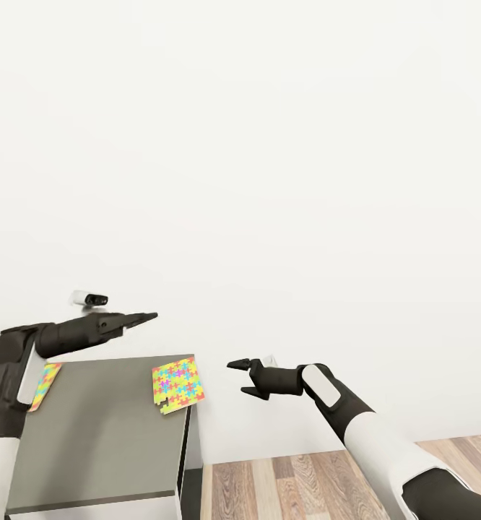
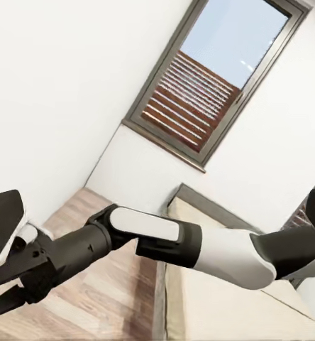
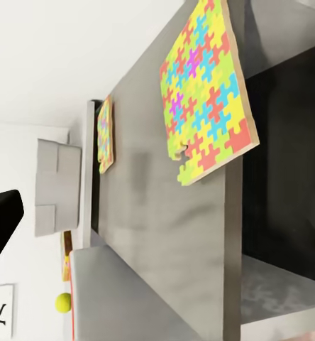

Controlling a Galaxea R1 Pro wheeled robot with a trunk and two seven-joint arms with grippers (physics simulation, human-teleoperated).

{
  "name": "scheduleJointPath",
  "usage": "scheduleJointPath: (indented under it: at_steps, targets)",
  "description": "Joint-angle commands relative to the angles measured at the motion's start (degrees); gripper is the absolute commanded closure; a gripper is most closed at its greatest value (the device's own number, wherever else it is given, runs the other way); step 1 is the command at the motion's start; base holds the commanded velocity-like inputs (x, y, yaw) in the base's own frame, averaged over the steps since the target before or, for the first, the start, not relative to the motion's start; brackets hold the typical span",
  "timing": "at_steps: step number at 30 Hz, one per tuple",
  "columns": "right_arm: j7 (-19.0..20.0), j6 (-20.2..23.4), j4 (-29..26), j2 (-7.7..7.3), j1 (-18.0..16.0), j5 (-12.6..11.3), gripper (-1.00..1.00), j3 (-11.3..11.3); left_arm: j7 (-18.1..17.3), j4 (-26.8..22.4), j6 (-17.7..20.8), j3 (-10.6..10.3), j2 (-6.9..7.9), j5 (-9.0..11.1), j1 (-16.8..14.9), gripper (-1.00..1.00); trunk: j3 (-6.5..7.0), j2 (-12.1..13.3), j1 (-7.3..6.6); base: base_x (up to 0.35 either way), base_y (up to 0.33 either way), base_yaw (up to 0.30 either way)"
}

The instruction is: Put all the toys in the child's room - the three board games (two on the bed and one on the table), the two jigsaw puzzles on the table, and the tennis ball on the table - inside the toy box on the table in the child's room.

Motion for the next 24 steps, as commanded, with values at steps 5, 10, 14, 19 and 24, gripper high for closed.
scheduleJointPath:
  at_steps: [5,10,14,19,24]
  targets:
    - [0.2,0.0,-0.1,0.42,-0.1,0.5,-1.00,0.4,-0.2,5.0,0.6,-3.9,-0.09,-5.3,-4.7,-1.00,-0.07,0.0,0.00,0.000,0.000,0.000]
    - [0.1,-0.4,-0.1,0.85,-0.1,0.5,-1.00,0.6,-0.2,8.2,0.6,-4.8,-0.06,-7.2,-5.6,-1.00,-0.07,0.0,0.00,0.000,0.000,0.000]
    - [0.5,-0.7,-0.4,0.74,-0.1,0.5,-1.00,0.6,-0.2,9.7,0.6,-4.8,0.07,-7.4,-5.7,-1.00,-0.07,0.0,0.00,0.000,0.000,0.000]
    - [0.3,-0.8,-0.6,0.90,-0.1,0.5,-1.00,0.6,-0.2,10.2,0.6,-5.1,-0.10,-7.4,-5.8,-1.00,-0.07,0.0,0.00,0.000,0.000,0.000]
    - [0.0,-0.8,-0.6,0.94,-0.1,0.5,-1.00,0.5,-0.2,10.3,0.6,-4.9,0.03,-7.3,-5.8,-1.00,-0.07,0.0,0.00,0.000,0.000,0.000]
